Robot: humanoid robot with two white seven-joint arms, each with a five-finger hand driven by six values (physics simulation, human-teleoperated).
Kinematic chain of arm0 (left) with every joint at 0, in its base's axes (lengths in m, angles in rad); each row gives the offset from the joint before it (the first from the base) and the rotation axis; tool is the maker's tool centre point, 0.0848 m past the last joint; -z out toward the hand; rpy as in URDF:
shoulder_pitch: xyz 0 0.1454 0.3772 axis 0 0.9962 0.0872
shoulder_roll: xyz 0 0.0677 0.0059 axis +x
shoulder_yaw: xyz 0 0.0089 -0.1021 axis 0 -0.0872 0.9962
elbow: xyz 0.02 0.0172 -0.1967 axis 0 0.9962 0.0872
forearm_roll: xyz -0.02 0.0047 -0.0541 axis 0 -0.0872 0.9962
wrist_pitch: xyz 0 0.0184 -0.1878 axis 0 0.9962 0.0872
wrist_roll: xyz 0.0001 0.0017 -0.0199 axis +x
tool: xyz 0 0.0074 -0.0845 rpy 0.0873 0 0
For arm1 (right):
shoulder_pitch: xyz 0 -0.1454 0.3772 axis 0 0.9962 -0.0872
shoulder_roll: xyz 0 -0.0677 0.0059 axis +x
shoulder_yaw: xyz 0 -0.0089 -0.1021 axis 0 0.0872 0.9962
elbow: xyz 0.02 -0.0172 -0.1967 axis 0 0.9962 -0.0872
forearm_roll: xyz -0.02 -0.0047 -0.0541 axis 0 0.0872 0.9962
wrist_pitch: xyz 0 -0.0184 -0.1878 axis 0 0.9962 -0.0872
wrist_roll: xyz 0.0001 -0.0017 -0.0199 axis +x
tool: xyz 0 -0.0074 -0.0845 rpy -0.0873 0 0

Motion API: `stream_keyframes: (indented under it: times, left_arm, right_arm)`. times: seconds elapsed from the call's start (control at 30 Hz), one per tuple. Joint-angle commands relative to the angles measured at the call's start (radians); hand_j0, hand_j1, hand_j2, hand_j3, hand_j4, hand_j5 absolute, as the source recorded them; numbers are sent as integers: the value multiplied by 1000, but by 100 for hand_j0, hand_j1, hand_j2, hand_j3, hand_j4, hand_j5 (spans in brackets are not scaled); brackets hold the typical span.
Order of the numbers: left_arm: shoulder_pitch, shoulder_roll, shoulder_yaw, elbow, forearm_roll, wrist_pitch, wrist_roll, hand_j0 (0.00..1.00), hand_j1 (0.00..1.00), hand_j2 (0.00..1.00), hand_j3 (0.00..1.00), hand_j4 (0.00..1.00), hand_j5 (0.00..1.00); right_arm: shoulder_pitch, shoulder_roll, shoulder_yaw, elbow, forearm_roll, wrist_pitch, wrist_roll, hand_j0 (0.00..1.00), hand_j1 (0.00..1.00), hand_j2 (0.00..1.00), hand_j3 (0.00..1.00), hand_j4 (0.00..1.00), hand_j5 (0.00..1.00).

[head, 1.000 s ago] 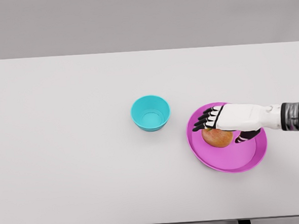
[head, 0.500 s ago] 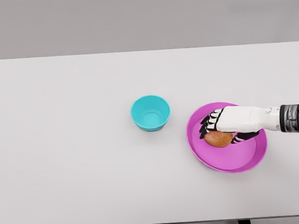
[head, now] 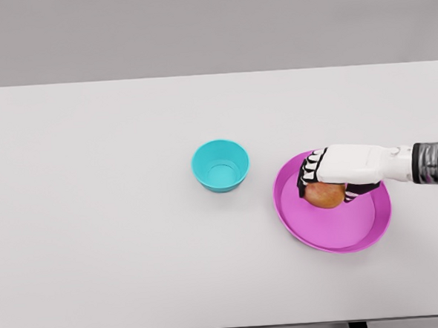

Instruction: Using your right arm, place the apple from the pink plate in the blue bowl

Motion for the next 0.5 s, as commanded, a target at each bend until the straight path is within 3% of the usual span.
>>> stream_keyframes:
  times: [0.0, 0.47]
  left_arm:
    - [0, 0, 0, 0, 0, 0, 0, 100, 100, 100, 100, 100, 100]
    - [0, 0, 0, 0, 0, 0, 0, 100, 100, 100, 100, 100, 100]
  right_arm:
    - [0, -1, -1, -8, -8, 3, 0, 52, 52, 52, 52, 52, 52]
    - [-94, 48, -1, -2, -14, 3, 0, 52, 52, 52, 52, 52, 52]
